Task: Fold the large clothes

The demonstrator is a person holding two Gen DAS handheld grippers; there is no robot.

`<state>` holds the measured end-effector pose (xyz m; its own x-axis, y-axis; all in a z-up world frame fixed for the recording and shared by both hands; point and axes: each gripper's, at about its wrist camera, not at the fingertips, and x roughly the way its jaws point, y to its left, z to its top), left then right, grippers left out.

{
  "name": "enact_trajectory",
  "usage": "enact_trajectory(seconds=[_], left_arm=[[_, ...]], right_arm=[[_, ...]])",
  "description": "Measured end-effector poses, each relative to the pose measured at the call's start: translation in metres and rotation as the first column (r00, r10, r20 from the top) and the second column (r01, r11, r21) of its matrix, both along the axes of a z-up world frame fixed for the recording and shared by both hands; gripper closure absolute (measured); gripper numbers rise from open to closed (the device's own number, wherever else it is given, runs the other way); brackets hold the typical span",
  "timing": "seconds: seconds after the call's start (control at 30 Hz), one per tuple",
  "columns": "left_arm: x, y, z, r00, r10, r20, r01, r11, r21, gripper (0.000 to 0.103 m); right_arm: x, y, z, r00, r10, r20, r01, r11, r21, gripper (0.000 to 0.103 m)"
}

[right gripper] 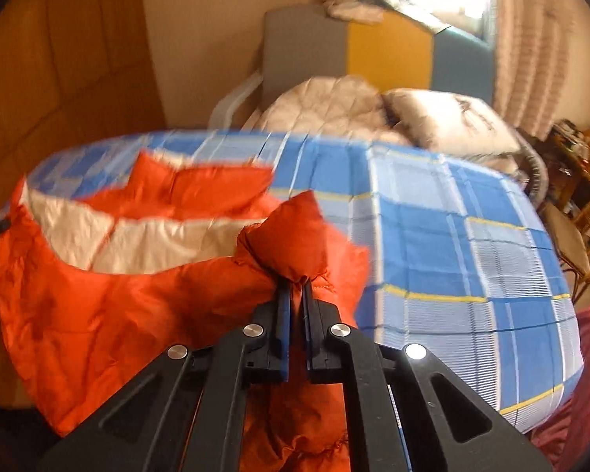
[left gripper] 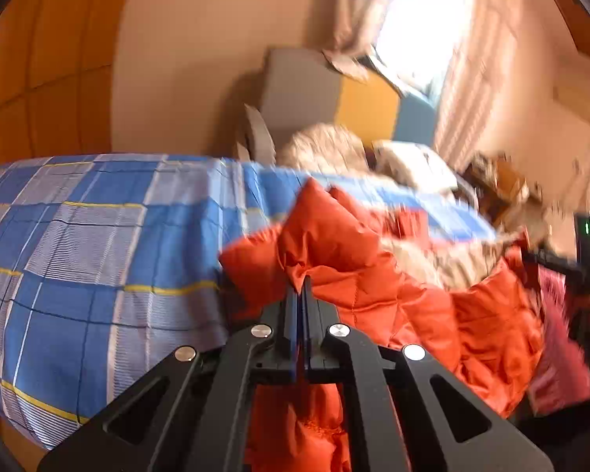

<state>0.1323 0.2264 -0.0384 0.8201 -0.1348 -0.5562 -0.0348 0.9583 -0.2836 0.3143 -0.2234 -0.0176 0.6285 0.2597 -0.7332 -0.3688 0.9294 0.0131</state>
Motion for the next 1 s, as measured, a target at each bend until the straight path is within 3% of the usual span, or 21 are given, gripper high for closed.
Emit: enact_trajectory(seconds=[0.2,0.53,0.77,1.0], left_arm=[[0.025,0.021,0.006,0.995,0.096,0.013,-0.095,0.994,-0.052,0.102],[0.089,0.028,-0.008,0.98,0.188,-0.057,-0.191,0.981,-0.042,0.102],[0.127,0.028,-0.015,0.962,0.248,-0.114,-0.246,0.969,0.025,0.102],[0.174,0.025,-0.058,0.925,0.301,-0.231,-0.281,0.953,0.117,0.102]], right_arm=[[0.022,-0.008,0.012,0.992,-0.125,0.03,0.122,0.989,0.079,0.098],[0.065,0.006,-0.003,0.966,-0.255,0.037,0.253,0.966,0.062,0.099],[0.098,0.014,-0.015,0.95,-0.31,0.04,0.31,0.951,0.021,0.099],[0.144,0.031,-0.06,0.931,-0.366,-0.007,0.364,0.928,-0.08,0.099]])
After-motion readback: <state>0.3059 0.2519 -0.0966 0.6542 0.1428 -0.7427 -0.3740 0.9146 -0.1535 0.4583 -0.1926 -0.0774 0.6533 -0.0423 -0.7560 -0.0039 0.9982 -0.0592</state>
